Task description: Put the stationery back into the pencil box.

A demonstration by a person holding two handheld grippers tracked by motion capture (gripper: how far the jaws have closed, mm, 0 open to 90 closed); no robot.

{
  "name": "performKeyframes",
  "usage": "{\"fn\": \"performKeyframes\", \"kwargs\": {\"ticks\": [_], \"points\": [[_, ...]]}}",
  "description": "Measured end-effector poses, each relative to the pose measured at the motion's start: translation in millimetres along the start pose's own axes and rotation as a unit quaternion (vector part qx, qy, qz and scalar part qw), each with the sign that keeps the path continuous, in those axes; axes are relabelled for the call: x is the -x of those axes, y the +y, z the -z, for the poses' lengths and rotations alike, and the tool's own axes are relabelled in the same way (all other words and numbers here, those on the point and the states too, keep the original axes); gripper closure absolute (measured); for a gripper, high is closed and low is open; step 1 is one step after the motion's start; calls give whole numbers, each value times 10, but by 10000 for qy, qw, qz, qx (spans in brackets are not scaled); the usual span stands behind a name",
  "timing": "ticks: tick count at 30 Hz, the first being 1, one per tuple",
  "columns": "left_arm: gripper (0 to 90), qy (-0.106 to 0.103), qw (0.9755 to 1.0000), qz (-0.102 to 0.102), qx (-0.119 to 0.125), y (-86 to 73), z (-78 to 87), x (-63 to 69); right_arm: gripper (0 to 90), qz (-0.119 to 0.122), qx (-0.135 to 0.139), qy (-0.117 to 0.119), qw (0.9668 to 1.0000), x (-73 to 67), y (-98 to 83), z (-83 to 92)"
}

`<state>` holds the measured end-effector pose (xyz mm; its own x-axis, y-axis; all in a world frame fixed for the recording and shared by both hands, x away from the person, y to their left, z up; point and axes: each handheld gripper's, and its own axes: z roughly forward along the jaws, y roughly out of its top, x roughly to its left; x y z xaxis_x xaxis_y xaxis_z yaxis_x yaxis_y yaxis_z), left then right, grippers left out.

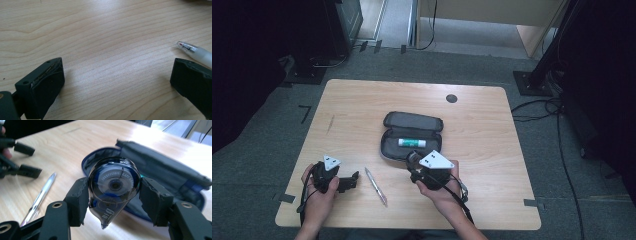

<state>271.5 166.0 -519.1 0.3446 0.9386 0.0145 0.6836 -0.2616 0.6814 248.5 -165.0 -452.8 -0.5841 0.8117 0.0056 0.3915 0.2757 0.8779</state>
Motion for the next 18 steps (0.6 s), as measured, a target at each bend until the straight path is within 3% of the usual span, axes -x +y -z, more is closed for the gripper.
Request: {"fn": "performKeyframes", "kwargs": {"ticks": [10, 18], "points": [[0, 1, 10000, -7, -6, 0, 1, -1, 419, 59, 109, -275, 9995, 223, 238, -8], [0, 0, 10000, 6, 5, 0, 0, 1, 419, -92, -84, -598, 9981, 501, 197, -162]]}}
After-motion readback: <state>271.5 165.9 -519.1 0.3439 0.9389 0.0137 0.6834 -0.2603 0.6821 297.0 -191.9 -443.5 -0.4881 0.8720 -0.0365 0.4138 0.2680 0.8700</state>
